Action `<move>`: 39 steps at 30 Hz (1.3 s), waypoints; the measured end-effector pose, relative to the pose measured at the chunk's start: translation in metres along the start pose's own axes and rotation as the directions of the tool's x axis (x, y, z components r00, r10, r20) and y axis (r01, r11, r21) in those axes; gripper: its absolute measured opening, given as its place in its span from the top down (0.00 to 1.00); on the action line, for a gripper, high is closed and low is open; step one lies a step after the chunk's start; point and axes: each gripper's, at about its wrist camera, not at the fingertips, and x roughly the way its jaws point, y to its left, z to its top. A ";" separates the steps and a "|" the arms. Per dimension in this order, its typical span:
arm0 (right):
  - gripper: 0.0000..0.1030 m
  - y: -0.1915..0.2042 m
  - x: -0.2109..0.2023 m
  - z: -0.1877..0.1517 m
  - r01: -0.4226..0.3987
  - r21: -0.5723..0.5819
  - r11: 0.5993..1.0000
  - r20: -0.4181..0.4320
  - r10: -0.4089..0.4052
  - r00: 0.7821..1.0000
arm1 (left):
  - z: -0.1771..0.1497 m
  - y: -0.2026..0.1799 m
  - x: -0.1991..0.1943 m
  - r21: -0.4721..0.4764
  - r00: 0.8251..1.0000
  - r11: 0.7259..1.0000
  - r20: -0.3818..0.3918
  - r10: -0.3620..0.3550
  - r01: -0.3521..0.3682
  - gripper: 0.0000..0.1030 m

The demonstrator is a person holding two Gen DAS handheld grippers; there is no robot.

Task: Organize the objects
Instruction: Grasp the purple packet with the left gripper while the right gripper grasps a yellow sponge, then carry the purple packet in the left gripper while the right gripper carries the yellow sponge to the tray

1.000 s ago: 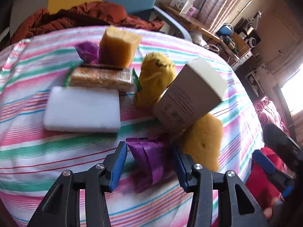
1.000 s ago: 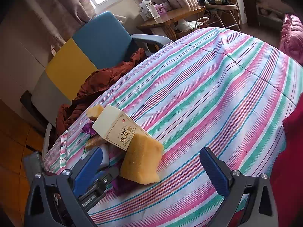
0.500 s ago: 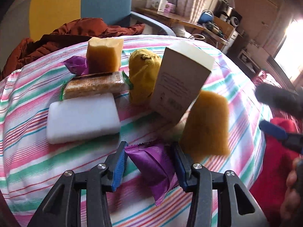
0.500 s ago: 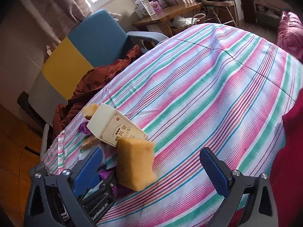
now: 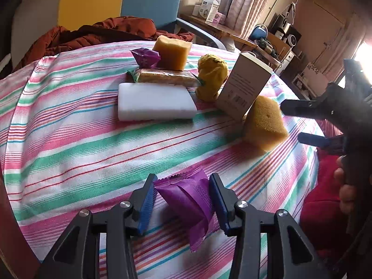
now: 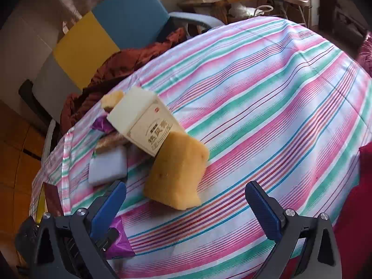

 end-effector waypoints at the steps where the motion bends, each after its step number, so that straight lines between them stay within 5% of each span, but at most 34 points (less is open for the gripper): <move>1: 0.00 0.001 0.002 0.000 0.010 -0.004 1.000 -0.001 -0.010 1.000 | 0.000 0.000 0.001 0.002 1.000 1.000 0.002 -0.001 0.001 0.54; 15: 0.01 0.007 0.032 0.012 0.049 -0.051 0.997 -0.047 -0.051 0.998 | -0.013 0.002 -0.007 -0.020 0.999 1.000 0.042 0.000 0.000 0.55; 18: 0.34 0.013 0.036 0.008 0.025 -0.089 0.996 -0.068 -0.031 0.997 | -0.016 0.001 -0.010 -0.024 0.999 1.000 0.038 0.008 -0.007 0.56; 22: 0.53 0.016 0.030 0.005 -0.003 -0.107 0.994 -0.058 -0.004 0.998 | -0.021 -0.001 -0.021 -0.015 0.999 1.000 0.034 0.019 -0.019 0.60; 28: 0.56 0.022 0.011 -0.008 -0.009 -0.121 0.993 -0.043 0.004 0.999 | -0.026 -0.007 -0.043 0.048 0.998 0.999 0.064 0.022 -0.026 0.69; 29: 0.56 0.024 0.009 -0.011 -0.008 -0.125 0.992 -0.045 0.002 0.999 | -0.027 -0.005 -0.043 0.042 0.998 0.999 0.059 0.016 -0.019 0.78; 36: 0.56 0.042 -0.026 -0.033 -0.060 -0.194 0.979 0.011 0.064 0.998 | -0.038 0.006 -0.049 0.022 0.999 1.000 0.044 -0.007 0.006 0.77; 39: 0.56 0.044 -0.024 -0.039 -0.051 -0.204 0.978 0.010 0.054 0.998 | -0.041 0.013 -0.051 -0.031 0.999 0.999 0.025 -0.020 0.021 0.62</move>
